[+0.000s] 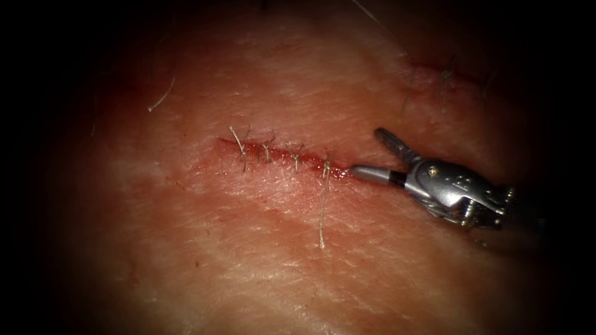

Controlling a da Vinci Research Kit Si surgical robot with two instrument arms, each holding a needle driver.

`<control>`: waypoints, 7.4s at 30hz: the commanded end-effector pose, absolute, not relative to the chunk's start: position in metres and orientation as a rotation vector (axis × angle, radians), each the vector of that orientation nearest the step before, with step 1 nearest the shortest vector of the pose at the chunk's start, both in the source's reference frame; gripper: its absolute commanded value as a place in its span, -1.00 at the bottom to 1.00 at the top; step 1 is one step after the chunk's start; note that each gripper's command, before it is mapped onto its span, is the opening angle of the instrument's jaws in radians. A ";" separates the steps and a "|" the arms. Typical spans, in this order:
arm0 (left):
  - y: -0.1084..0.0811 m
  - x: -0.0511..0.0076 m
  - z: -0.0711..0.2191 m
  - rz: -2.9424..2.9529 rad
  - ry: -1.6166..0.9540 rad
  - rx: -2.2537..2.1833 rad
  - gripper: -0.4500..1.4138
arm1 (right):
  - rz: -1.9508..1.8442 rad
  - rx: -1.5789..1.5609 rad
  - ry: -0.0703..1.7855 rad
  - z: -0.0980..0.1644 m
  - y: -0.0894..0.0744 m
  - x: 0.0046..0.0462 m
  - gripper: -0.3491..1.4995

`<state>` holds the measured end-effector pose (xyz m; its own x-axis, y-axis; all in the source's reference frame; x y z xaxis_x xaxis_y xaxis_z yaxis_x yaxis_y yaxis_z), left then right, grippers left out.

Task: Wound Closure

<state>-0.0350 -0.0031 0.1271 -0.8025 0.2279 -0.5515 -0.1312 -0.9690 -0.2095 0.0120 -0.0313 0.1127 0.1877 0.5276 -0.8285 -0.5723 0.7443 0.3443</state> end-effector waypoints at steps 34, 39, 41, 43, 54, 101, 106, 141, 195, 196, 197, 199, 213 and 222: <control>-0.017 -0.0343 0.131 2.490 -0.343 -1.535 0.82 | 0.777 -0.057 1.137 0.112 -0.035 0.0112 0.92; -0.022 -0.0362 0.130 2.674 -0.277 -1.660 0.75 | 0.775 -0.055 1.138 0.112 -0.036 0.0109 0.92; -0.024 -0.0368 0.130 2.742 -0.274 -1.676 0.69 | 0.775 -0.055 1.138 0.111 -0.036 0.0108 0.92; -0.026 -0.0375 0.130 2.840 -0.297 -1.669 0.59 | 0.774 -0.054 1.139 0.111 -0.036 0.0108 0.92; -0.032 -0.0378 0.138 3.206 -0.375 -1.359 0.23 | 0.766 -0.054 1.138 0.112 -0.037 0.0108 0.92; -0.029 -0.0386 0.140 3.395 -0.234 -1.277 -1.00 | 0.733 -0.010 1.164 0.112 -0.037 0.0119 0.87; -0.027 -0.0379 0.139 3.308 -0.169 -1.365 -1.00 | 0.587 0.021 1.239 0.112 -0.036 0.0140 0.82; -0.025 -0.0368 0.138 3.219 -0.152 -1.451 -1.00 | 0.065 -0.376 1.109 0.116 -0.033 0.0246 0.82; -0.027 -0.0340 0.138 3.221 -0.174 -1.479 -1.00 | 0.093 -0.426 1.144 0.115 -0.034 0.0237 0.96; -0.027 -0.0337 0.138 3.222 -0.172 -1.477 -1.00 | 0.096 -0.427 1.140 0.114 -0.035 0.0233 0.96; -0.027 -0.0335 0.137 3.224 -0.169 -1.476 -1.00 | 0.095 -0.426 1.139 0.114 -0.035 0.0228 0.96; -0.027 -0.0331 0.137 3.221 -0.175 -1.474 -1.00 | 0.104 -0.426 1.133 0.114 -0.035 0.0220 0.96; -0.027 -0.0344 0.138 3.202 -0.177 -1.438 -1.00 | 0.097 -0.412 1.114 0.115 -0.035 0.0255 0.96; -0.027 -0.0343 0.138 3.203 -0.175 -1.435 -1.00 | 0.092 -0.392 1.087 0.117 -0.034 0.0280 0.98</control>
<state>-0.0338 -0.0269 0.1370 -0.6107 -0.2926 -0.7359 0.3698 -0.9271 0.0618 0.0272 -0.0337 0.1160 0.4704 -0.1164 -0.8747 -0.2659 0.9265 -0.2663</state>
